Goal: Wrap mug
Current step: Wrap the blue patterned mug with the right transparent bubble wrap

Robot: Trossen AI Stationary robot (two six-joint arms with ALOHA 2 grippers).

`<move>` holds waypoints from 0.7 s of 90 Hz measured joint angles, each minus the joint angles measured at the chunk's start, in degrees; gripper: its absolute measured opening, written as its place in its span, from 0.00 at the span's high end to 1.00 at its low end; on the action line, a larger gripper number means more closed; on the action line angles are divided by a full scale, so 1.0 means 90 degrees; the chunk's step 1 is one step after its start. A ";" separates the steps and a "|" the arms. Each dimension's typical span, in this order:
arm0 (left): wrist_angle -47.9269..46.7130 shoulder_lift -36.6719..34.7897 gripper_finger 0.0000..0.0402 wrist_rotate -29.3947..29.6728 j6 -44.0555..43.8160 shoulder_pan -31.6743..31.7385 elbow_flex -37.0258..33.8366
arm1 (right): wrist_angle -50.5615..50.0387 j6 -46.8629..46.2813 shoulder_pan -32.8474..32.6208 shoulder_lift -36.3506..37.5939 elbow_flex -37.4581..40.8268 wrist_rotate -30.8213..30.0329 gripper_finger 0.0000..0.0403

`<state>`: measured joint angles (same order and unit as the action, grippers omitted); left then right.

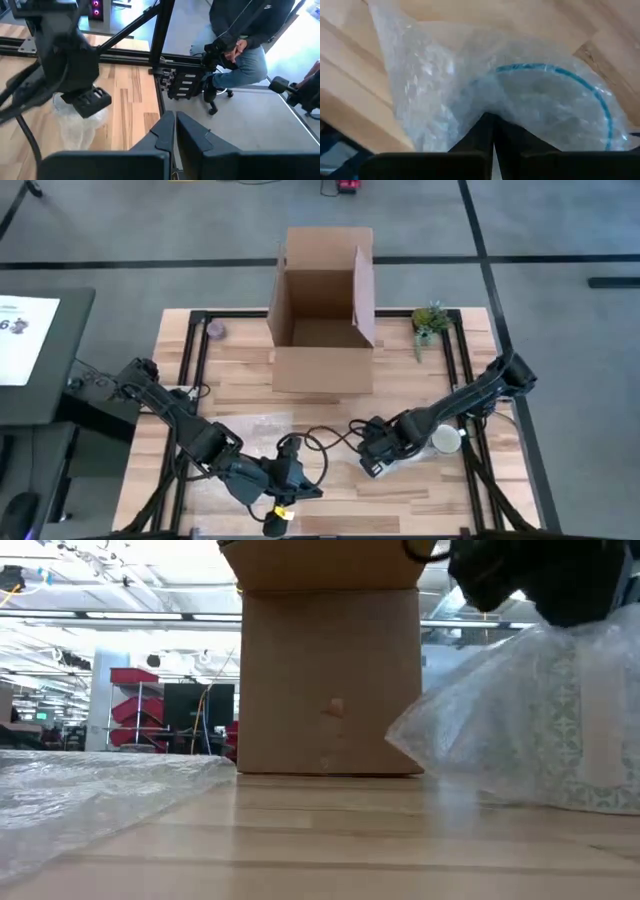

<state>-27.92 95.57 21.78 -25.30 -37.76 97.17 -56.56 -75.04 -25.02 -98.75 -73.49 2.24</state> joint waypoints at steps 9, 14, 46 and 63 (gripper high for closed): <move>-0.0005 0.0000 1.00 -0.0002 -0.0069 -0.0017 0.0000 | -0.0004 0.0140 0.0024 -0.0197 -0.0005 0.0006 1.00; -0.0003 0.0000 1.00 -0.0003 -0.0097 -0.0017 -0.0002 | -0.0009 0.0200 0.0042 -0.0320 -0.0005 0.0010 1.00; 0.0005 0.0000 1.00 0.0002 -0.0402 -0.0060 -0.0001 | 0.0676 0.0426 0.0042 -0.0617 0.0585 -0.0042 1.00; 0.0034 0.0000 1.00 0.0005 -0.0576 -0.0066 -0.0002 | 0.1074 0.0676 0.0078 -0.0517 0.0923 -0.0037 1.00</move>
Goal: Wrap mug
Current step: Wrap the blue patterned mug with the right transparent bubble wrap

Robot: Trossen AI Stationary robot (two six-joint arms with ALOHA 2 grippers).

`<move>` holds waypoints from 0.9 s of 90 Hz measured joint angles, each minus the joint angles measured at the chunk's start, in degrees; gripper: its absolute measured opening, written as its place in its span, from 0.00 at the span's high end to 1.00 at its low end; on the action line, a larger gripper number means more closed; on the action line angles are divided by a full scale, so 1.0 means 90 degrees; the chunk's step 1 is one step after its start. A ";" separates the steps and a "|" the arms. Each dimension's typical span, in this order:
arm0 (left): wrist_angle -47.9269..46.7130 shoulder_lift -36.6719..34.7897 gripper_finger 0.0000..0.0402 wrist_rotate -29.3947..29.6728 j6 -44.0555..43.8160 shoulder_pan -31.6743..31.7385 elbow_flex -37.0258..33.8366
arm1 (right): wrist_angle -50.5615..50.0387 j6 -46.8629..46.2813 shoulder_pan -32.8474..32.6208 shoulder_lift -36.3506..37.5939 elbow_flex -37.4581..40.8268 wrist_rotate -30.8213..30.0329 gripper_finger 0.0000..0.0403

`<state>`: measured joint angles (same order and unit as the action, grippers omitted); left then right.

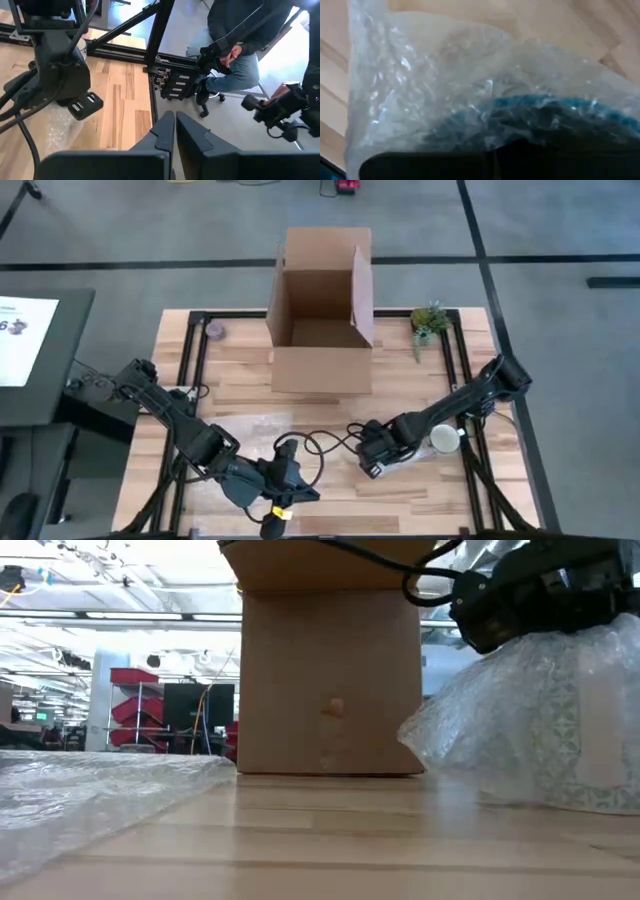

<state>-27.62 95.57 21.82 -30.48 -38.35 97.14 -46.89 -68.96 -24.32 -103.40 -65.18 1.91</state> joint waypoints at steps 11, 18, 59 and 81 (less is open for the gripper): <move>-0.0045 0.0000 1.00 0.0010 0.0000 0.0000 0.0069 | -0.0051 0.0417 0.0083 0.0088 -0.0128 -0.0003 1.00; -0.0049 0.0000 1.00 0.0026 0.0000 0.0000 0.0180 | 0.0051 0.0869 0.0130 0.0188 -0.0236 -0.0109 1.00; -0.0358 -0.0002 1.00 0.0454 0.0291 -0.0097 0.0799 | 0.0538 0.3528 0.0499 0.0347 -0.0587 0.0196 1.00; -0.0383 -0.0002 1.00 0.0471 0.0284 -0.0095 0.0801 | -0.0677 0.3573 0.0756 0.0431 -0.1504 0.0608 1.00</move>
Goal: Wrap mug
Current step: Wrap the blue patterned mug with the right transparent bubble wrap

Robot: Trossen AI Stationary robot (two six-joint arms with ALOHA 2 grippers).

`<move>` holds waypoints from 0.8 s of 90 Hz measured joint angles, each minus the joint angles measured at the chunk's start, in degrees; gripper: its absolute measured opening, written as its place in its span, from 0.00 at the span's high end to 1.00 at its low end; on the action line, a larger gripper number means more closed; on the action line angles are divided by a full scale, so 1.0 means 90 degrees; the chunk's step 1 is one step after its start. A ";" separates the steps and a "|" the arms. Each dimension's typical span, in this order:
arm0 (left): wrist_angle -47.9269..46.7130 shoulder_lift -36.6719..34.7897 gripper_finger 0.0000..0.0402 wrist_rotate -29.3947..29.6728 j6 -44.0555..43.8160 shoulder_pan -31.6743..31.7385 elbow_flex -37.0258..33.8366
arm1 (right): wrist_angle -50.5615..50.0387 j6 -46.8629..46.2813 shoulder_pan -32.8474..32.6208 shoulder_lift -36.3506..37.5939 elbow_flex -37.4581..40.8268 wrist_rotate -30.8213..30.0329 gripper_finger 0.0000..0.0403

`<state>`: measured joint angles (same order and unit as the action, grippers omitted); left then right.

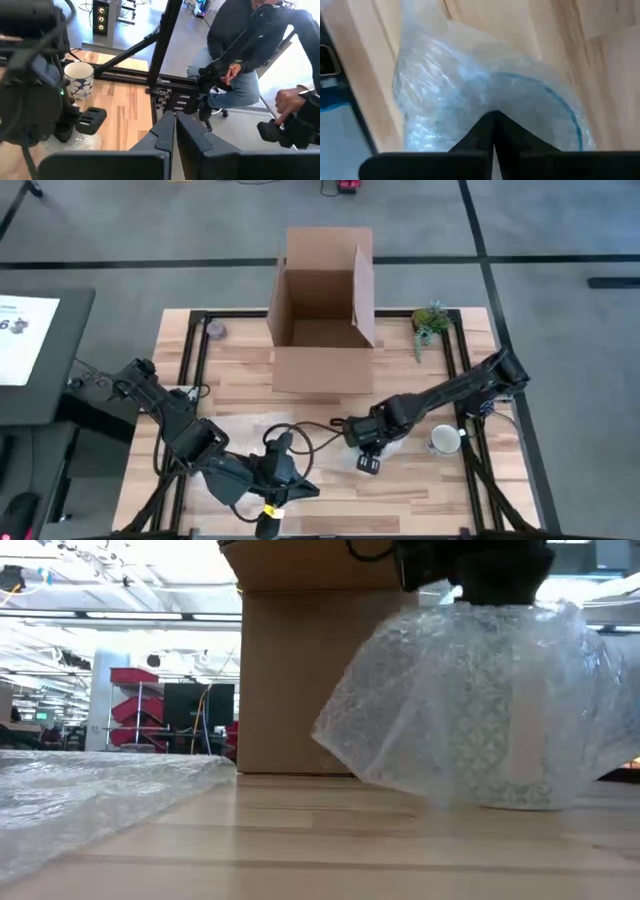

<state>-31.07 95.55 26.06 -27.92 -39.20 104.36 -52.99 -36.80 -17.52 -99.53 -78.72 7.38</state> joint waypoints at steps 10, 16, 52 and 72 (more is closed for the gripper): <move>0.0000 0.0000 1.00 0.0000 -0.0003 0.0000 0.0000 | -0.0391 -0.0013 0.0096 0.0002 -0.0417 0.0179 1.00; 0.0002 0.0000 1.00 0.0002 -0.0005 0.0000 0.0000 | -0.0649 -0.0061 0.0107 0.0002 -0.0646 0.0189 1.00; 0.0002 0.0000 1.00 0.0002 -0.0017 0.0000 0.0000 | -0.0509 -0.0370 -0.0161 0.0005 -0.1105 0.0551 1.00; 0.0009 0.0000 1.00 0.0002 -0.0017 0.0000 0.0000 | -0.0239 -0.0690 -0.0289 -0.0029 -0.0362 0.0026 1.00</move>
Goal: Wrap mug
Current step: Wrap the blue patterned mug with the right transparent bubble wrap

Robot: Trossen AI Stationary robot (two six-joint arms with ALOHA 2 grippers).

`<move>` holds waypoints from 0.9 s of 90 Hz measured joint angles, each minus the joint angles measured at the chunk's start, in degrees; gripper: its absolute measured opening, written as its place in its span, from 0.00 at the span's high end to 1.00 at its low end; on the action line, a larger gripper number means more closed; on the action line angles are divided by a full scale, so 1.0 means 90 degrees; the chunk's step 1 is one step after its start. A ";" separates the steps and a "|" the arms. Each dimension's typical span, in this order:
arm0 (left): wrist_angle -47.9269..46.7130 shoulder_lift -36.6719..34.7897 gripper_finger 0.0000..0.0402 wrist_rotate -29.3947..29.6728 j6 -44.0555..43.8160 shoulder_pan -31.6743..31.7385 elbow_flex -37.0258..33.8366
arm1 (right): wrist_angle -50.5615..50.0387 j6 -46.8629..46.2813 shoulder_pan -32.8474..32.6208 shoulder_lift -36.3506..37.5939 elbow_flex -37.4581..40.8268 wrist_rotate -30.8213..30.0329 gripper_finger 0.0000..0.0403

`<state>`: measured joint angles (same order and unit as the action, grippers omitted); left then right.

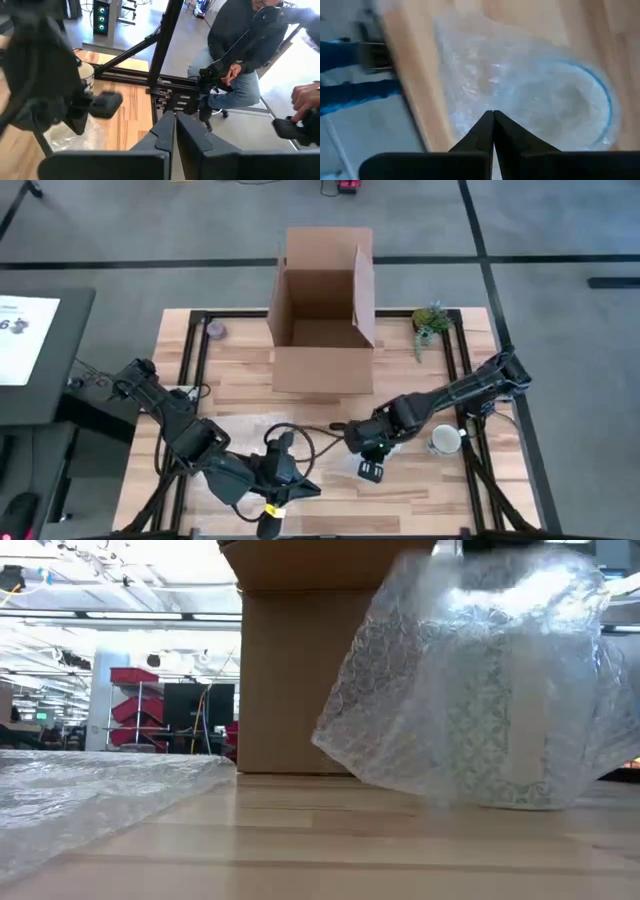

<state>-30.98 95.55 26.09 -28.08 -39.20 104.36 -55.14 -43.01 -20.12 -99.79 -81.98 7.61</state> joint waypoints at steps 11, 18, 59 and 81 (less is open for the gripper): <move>0.0003 0.0000 1.00 0.0000 0.0000 0.0000 0.0000 | 0.0404 -0.0207 0.0109 0.0000 0.0709 -0.0047 1.00; 0.0007 0.0000 1.00 0.0000 0.0000 0.0000 0.0000 | 0.0830 -0.0364 0.0171 0.0000 0.1102 -0.0047 1.00; -0.0318 0.0009 1.00 0.0024 -0.0076 0.0185 -0.0805 | 0.1490 -0.0400 0.0238 0.0115 0.1645 -0.0677 1.00; -0.0347 0.0032 1.00 -0.0011 -0.1056 0.0324 -0.2047 | 0.2166 0.0313 0.0238 0.0071 0.1494 -0.0573 1.00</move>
<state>-34.10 95.83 25.99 -37.58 -36.29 85.93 -35.65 -40.20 -17.98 -99.15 -68.53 2.46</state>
